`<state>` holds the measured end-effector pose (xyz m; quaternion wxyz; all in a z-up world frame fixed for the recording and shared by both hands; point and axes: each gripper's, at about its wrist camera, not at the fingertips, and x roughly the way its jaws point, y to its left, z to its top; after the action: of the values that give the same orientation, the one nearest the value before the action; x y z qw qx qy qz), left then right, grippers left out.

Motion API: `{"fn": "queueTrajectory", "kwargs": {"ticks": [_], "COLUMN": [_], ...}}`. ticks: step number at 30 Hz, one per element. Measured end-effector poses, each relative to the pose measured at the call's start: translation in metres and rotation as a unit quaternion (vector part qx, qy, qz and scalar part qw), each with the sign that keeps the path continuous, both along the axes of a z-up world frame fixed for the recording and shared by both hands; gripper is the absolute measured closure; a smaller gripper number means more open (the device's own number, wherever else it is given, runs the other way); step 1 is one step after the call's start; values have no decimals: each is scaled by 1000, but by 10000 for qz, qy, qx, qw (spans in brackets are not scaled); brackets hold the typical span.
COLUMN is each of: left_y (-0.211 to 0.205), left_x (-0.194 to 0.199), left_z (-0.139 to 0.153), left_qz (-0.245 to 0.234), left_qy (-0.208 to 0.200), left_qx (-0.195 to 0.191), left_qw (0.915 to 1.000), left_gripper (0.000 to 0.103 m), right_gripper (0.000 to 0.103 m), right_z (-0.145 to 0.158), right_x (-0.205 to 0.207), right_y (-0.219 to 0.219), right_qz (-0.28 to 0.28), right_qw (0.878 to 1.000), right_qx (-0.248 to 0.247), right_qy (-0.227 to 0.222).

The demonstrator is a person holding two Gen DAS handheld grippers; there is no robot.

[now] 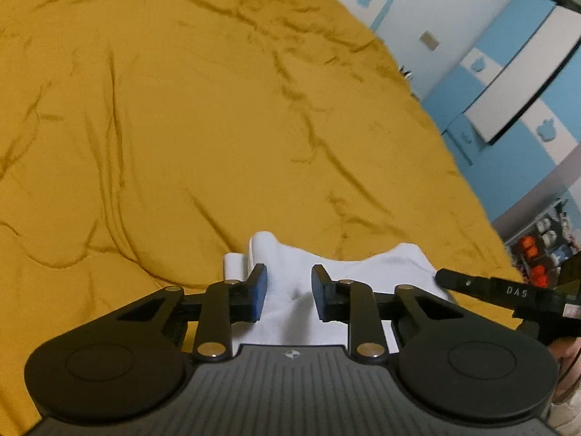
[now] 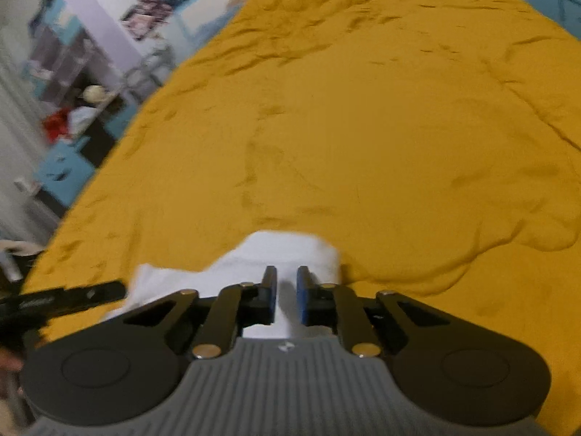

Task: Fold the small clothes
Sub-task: 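Lower the folded end onto the sweatshirt and open both tools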

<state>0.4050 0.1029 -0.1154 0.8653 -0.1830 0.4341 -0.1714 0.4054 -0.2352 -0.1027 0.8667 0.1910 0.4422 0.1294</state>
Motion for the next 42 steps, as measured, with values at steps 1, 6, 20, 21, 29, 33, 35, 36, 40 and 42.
{"fn": "queueTrajectory", "kwargs": {"ticks": [1,6,20,21,29,33,35,36,40,42], "left_y": [0,4,-3,-5,-16,-7,-5,-5,-12,-17], "left_x": [4,12,-60,-72,-114,-120,-132,-140,-181,-202], "left_z": [-6,-33,44,47,15,24,34,40,58,62], "left_qz": [49,156,-264,-359,-420,-278,-307,-342,-536,-619], "left_qy": [57,345,-276,-278,142,136,5,-89,-458,-600], "left_qx": [54,111,418,373,576,550,552,543,559,648], "left_qw": [10000,9992,9984,9983,9974,9980,9980,9979,9959,9942], "left_gripper": [75,76,76,76,77,79,79,79,79,79], "right_gripper": [100,103,94,94,95,94,91,88,82,82], "right_z": [-5,-36,35,40,22,22,32,39,59,64], "right_x": [5,25,-44,-57,-130,-136,-146,-153,-190,-213], "right_y": [-1,-5,13,17,28,22,22,21,24,27], "right_qz": [-35,-101,498,614,636,389,424,451,537,574], "right_qw": [10000,9993,9975,9964,9942,9968,9967,9969,9964,9949], "right_qx": [-11,25,-501,-583,-863,-686,-698,-641,-597,-736], "right_qy": [62,373,37,42,124,119,-9,-76,-259,-373]}}
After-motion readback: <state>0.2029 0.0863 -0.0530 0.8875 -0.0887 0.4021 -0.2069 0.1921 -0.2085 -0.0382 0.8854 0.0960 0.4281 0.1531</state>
